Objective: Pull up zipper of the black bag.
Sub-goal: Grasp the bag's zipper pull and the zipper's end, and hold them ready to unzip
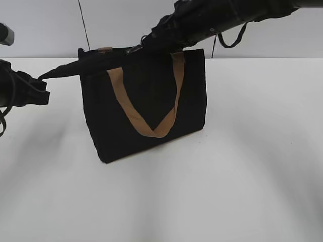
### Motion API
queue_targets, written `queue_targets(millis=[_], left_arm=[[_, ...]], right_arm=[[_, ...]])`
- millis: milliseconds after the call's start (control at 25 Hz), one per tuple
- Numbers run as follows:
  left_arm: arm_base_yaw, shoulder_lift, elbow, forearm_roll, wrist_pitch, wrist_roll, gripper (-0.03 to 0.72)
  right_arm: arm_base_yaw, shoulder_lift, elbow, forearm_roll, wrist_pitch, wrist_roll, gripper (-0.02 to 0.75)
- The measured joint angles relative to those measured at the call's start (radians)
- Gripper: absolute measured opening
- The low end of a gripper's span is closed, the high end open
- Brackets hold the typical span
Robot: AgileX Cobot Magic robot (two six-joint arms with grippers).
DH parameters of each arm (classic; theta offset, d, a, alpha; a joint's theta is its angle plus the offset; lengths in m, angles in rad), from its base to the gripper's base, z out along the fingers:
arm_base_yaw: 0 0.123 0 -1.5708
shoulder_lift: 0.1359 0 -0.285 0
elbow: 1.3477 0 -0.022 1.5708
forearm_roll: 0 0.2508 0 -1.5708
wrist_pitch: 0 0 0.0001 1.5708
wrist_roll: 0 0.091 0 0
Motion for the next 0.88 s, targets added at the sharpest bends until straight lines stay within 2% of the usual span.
queue_targets(millis=[480,880], left_arm=[[0.000,0.000,0.000,-0.001,0.001,0.000,0.027],[0.000,0.000,0.000,-0.002,0.013,0.000,0.027]], right_arm=[[-0.164,-0.031,0.000,-0.084,0.048,0.021,-0.015],[-0.174,-0.036,0.000,-0.128,0.050,0.036,-0.015]])
